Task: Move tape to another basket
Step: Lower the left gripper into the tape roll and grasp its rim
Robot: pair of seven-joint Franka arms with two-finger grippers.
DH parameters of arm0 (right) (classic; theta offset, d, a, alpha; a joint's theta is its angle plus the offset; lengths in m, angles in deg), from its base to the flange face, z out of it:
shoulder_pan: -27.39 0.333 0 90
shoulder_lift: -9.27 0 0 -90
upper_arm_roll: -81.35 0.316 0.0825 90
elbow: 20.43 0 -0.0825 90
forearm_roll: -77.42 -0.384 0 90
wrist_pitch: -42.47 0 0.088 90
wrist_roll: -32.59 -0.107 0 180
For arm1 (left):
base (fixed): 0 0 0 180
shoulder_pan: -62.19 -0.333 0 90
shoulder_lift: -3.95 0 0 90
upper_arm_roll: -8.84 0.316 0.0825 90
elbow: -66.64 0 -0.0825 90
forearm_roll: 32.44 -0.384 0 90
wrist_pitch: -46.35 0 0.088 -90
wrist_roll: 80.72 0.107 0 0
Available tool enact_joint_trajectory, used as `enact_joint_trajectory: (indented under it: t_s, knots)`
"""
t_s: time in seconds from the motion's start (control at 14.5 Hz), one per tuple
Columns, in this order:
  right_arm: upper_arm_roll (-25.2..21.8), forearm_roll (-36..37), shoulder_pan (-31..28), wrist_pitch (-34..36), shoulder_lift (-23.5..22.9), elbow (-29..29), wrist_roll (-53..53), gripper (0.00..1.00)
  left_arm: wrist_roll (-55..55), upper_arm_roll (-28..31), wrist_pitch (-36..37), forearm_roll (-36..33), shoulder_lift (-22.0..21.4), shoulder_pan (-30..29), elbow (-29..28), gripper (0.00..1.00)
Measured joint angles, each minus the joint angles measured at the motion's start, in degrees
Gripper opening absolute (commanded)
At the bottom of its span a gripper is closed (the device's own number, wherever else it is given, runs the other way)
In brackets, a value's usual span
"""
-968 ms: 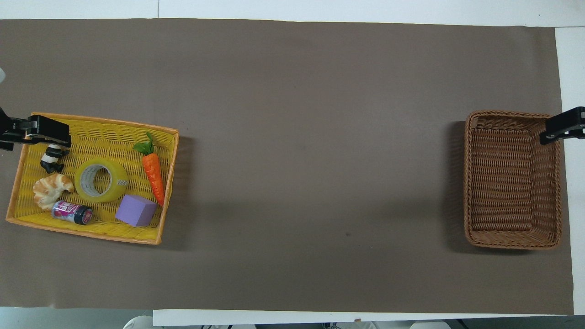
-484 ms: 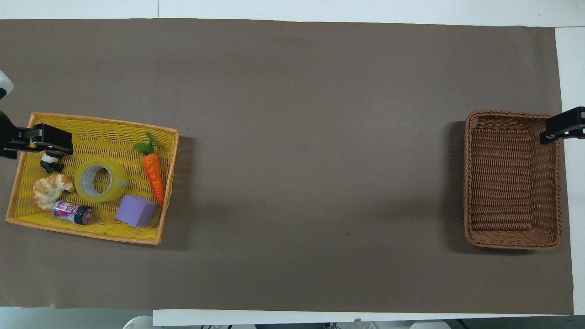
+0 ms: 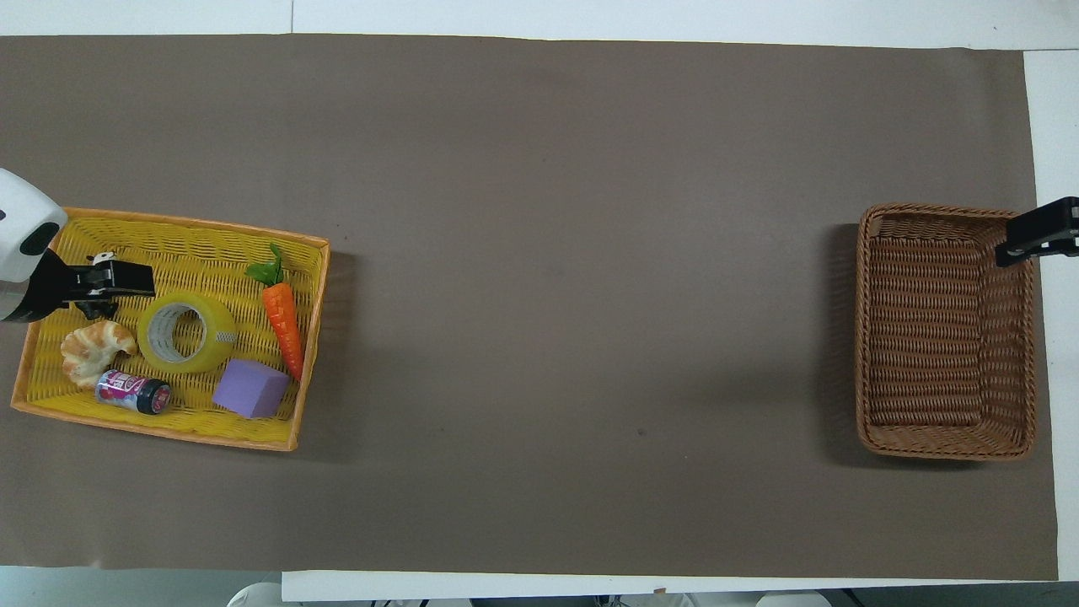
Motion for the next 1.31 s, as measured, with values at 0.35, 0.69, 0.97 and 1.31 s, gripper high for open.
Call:
enact_joint_trajectory:
  t_s: [0.35, 0.69, 0.97, 1.31]
  knots:
    - [0.0, 0.0, 0.0, 0.0, 0.0, 0.0, 0.0, 1.00, 10.3, 0.2, -10.4, 0.0, 3.3, -4.1, -8.7, 1.00]
    - [0.0, 0.0, 0.0, 0.0, 0.0, 0.0, 0.0, 1.00, 12.2, 0.0, -14.6, 0.0, 7.7, -4.1, -10.0, 0.96]
    - [0.0, 0.0, 0.0, 0.0, 0.0, 0.0, 0.0, 1.00, 15.9, 0.1, -15.4, 0.0, 7.8, -5.3, -10.6, 0.95]
    - [0.0, 0.0, 0.0, 0.0, 0.0, 0.0, 0.0, 1.00, 17.3, 0.0, -17.2, 0.0, 8.2, -6.8, -13.1, 0.78]
